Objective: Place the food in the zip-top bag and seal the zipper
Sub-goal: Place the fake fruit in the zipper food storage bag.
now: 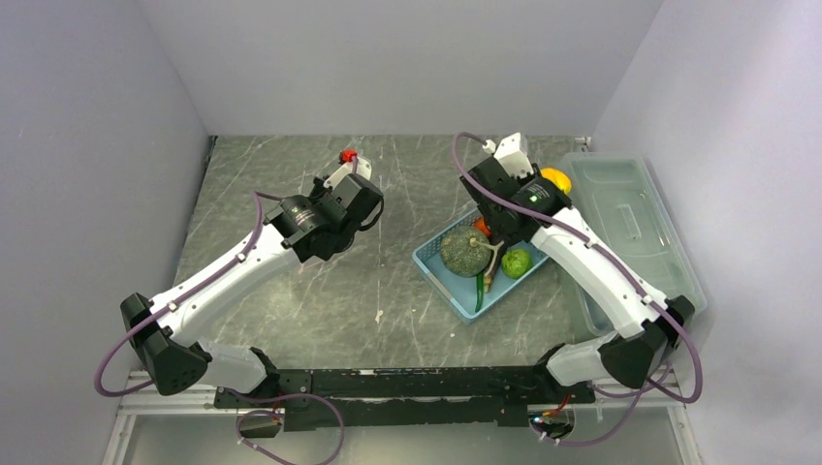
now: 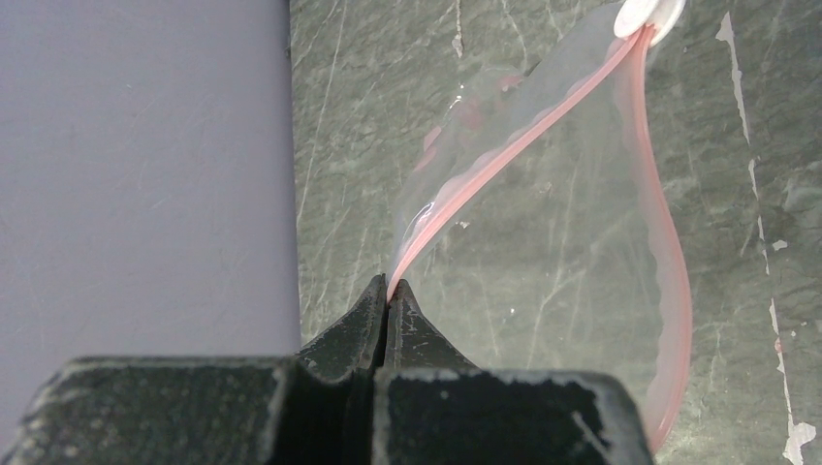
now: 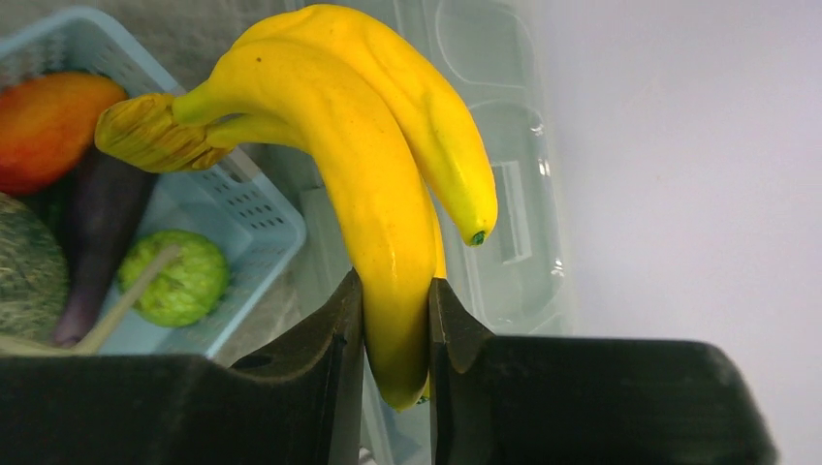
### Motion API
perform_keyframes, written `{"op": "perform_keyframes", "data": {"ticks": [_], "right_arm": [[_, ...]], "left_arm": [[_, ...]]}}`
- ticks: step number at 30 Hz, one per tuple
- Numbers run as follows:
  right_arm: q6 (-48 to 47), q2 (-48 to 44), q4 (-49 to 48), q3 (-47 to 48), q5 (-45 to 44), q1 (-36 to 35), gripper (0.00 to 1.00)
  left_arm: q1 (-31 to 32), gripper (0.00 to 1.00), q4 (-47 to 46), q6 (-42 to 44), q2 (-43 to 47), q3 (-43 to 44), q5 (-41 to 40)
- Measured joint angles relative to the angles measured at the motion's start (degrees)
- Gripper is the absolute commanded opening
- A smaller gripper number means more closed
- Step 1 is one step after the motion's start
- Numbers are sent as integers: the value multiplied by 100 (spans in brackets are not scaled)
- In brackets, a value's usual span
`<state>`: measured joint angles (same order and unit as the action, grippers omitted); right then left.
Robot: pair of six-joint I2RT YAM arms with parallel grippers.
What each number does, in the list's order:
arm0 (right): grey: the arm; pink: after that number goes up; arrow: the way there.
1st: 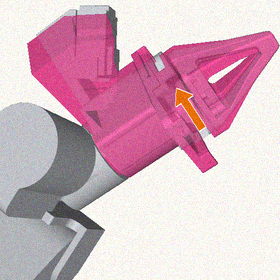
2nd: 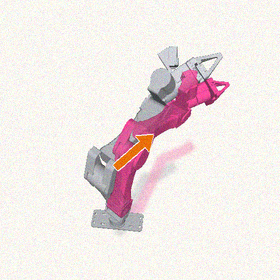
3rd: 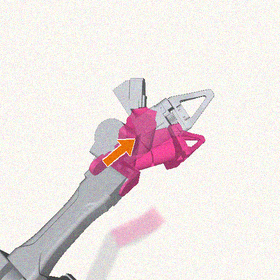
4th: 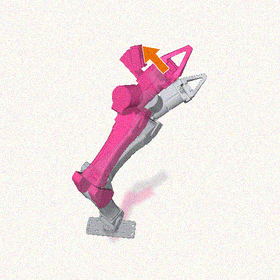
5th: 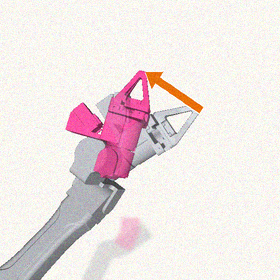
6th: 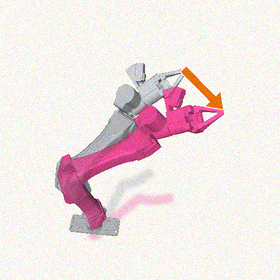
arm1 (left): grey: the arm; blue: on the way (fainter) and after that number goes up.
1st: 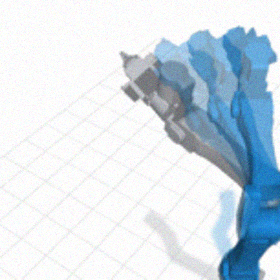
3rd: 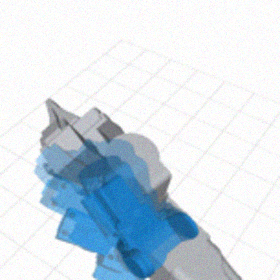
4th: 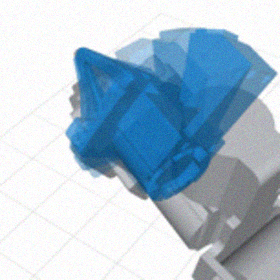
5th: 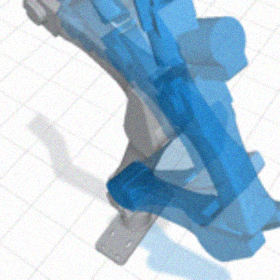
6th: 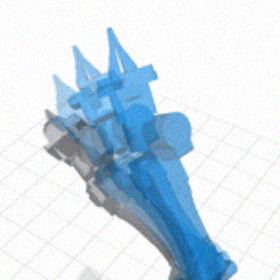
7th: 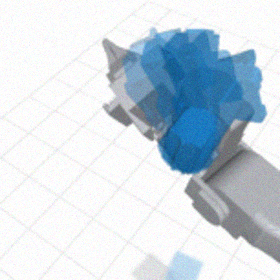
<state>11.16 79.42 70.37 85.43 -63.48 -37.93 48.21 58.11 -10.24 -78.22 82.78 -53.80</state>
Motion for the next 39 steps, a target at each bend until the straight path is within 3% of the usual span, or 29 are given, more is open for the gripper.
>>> {"op": "perform_keyframes", "data": {"ticks": [10,27,39], "right_arm": [[-197,-645,-914,391,1558,0,0],[-197,-1309,-2347,173,4907,-61,0],[-240,-837,-2715,232,5086,-953,0]], "left_arm": [[0,0,55,-17,0,20,83],[0,0,343,-162,-195,595,385],[0,0,503,-278,-520,1021,647]]}}
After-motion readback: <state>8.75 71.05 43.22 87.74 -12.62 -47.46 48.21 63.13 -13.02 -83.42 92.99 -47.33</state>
